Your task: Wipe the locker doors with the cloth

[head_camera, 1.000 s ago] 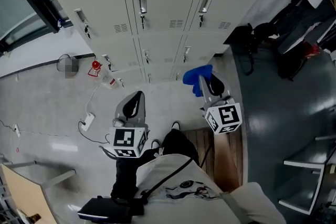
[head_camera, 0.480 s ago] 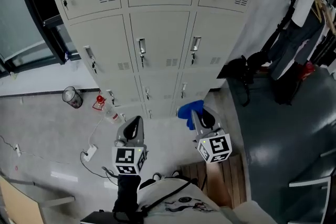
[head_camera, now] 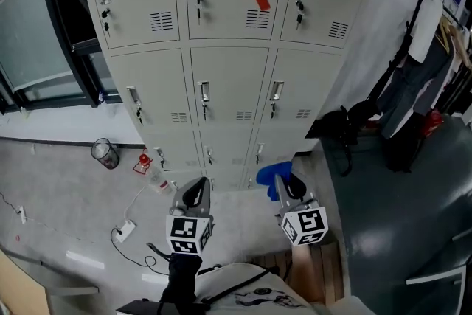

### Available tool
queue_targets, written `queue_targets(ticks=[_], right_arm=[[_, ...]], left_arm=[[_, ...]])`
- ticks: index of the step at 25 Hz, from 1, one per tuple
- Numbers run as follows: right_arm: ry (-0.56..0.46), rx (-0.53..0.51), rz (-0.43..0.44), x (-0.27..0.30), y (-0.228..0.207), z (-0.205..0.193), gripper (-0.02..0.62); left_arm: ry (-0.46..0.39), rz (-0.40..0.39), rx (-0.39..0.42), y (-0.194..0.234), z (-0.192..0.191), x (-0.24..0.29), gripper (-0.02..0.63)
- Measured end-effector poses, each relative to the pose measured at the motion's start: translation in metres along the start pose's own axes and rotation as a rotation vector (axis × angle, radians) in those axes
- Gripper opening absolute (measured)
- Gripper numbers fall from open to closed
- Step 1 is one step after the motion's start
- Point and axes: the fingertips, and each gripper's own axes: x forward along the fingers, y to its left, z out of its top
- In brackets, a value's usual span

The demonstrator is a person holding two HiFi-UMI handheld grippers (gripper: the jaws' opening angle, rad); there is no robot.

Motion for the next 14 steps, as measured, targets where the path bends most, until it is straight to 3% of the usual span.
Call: queue_targets(ticks=[14], right_arm=[[-0.037,-0.012,0.036,0.01,-0.001,0.008,0.06]], left_arm=[[-0.022,0.02,0.008,-0.001,0.009,0.009,-0.008]])
